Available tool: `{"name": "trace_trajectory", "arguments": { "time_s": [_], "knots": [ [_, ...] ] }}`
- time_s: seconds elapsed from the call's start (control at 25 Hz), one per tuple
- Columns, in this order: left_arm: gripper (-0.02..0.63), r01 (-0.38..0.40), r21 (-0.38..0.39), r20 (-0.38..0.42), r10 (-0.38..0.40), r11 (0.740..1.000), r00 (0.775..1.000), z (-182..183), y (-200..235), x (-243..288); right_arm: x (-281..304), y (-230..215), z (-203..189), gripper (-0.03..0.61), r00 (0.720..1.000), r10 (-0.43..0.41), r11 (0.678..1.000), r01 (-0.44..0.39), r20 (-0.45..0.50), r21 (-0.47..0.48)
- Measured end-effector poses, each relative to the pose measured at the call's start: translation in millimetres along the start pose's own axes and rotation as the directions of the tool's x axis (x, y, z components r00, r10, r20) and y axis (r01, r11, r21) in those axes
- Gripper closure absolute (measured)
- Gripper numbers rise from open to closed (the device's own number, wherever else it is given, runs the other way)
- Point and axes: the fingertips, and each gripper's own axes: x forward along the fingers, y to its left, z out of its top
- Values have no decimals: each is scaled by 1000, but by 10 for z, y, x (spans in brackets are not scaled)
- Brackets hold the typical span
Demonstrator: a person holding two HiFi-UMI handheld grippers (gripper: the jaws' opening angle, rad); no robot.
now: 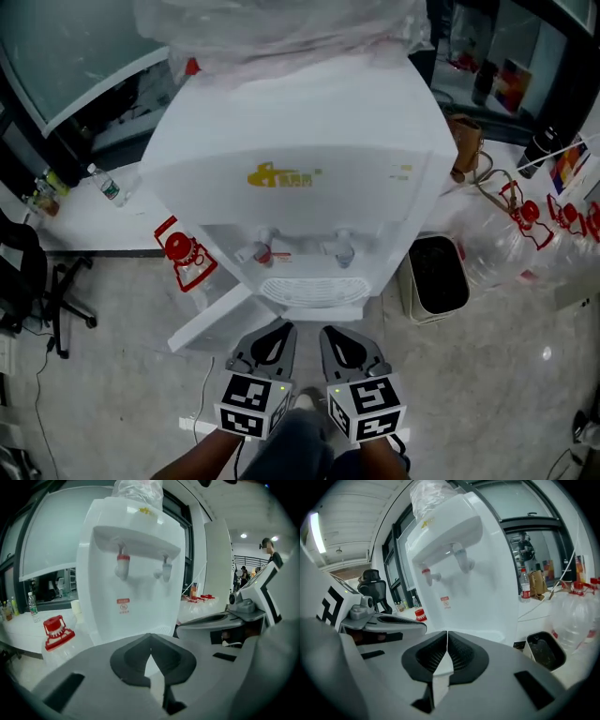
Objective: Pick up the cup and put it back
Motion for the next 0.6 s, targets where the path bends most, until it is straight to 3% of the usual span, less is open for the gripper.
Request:
{"name": "trace_trajectory", "arguments": {
  "time_s": [0.32,0.6],
  "knots": [
    [603,10,-29,-8,-10,1000,1000,1194,-103,-738,-559,513,1225,557,999,10,1000,-11,-39,-9],
    [603,15,-18,9,-15,1000,1000,2168,-108,-1397,-1045,1007,2310,557,999,41,999,-41,-16,1]
  ]
}}
